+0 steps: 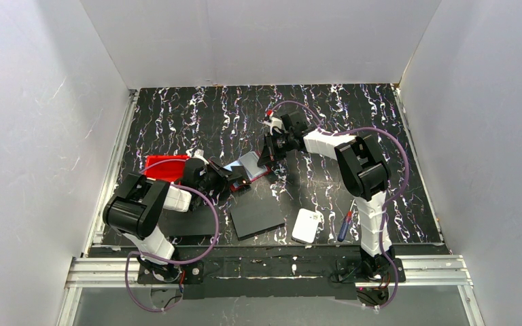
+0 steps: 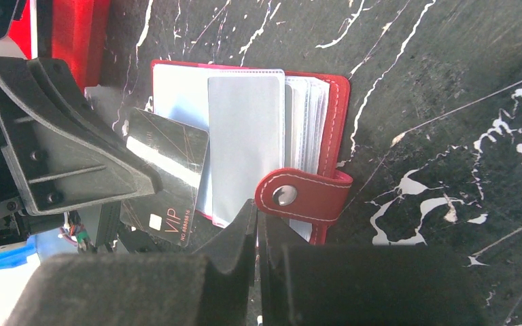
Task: Put the credit cards into the card holder
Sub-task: Insert the credit card into the card slot.
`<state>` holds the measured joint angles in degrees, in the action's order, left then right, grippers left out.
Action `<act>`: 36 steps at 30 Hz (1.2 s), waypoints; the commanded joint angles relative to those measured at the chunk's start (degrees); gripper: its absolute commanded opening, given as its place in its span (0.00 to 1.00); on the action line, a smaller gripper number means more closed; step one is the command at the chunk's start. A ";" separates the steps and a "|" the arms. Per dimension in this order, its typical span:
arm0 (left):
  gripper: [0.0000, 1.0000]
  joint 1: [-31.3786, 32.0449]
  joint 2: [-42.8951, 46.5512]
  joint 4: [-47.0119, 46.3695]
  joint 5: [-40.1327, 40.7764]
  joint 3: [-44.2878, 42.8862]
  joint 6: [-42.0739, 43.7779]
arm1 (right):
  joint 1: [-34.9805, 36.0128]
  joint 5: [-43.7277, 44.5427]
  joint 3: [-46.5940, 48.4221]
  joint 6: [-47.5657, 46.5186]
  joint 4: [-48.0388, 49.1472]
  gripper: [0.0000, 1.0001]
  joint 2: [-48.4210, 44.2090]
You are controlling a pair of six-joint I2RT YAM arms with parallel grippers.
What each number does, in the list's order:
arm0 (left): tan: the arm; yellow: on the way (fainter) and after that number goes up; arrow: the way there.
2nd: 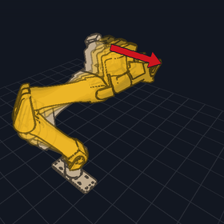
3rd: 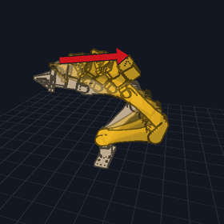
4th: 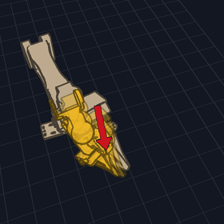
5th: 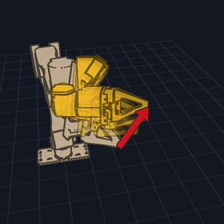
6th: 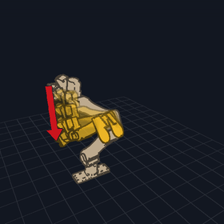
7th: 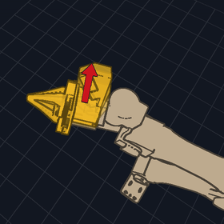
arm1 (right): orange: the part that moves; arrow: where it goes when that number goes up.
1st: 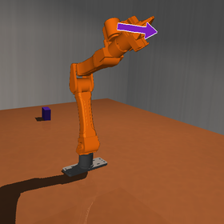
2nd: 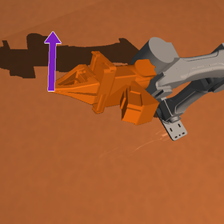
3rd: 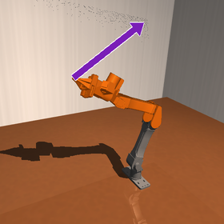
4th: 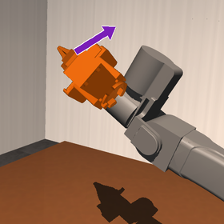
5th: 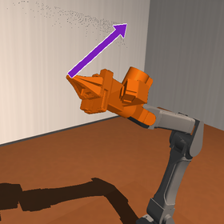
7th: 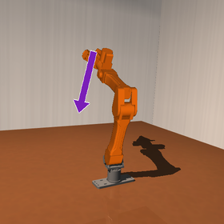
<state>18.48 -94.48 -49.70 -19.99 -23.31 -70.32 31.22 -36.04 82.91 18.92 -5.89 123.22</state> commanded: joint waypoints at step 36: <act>0.00 -0.22 -4.85 -3.85 -1.53 -3.31 6.17 | 1.12 1.47 1.28 -1.56 -1.99 0.08 2.99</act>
<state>18.44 -98.19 -52.65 -20.27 -25.05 -66.75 31.61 -36.60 83.48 18.92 -5.85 123.83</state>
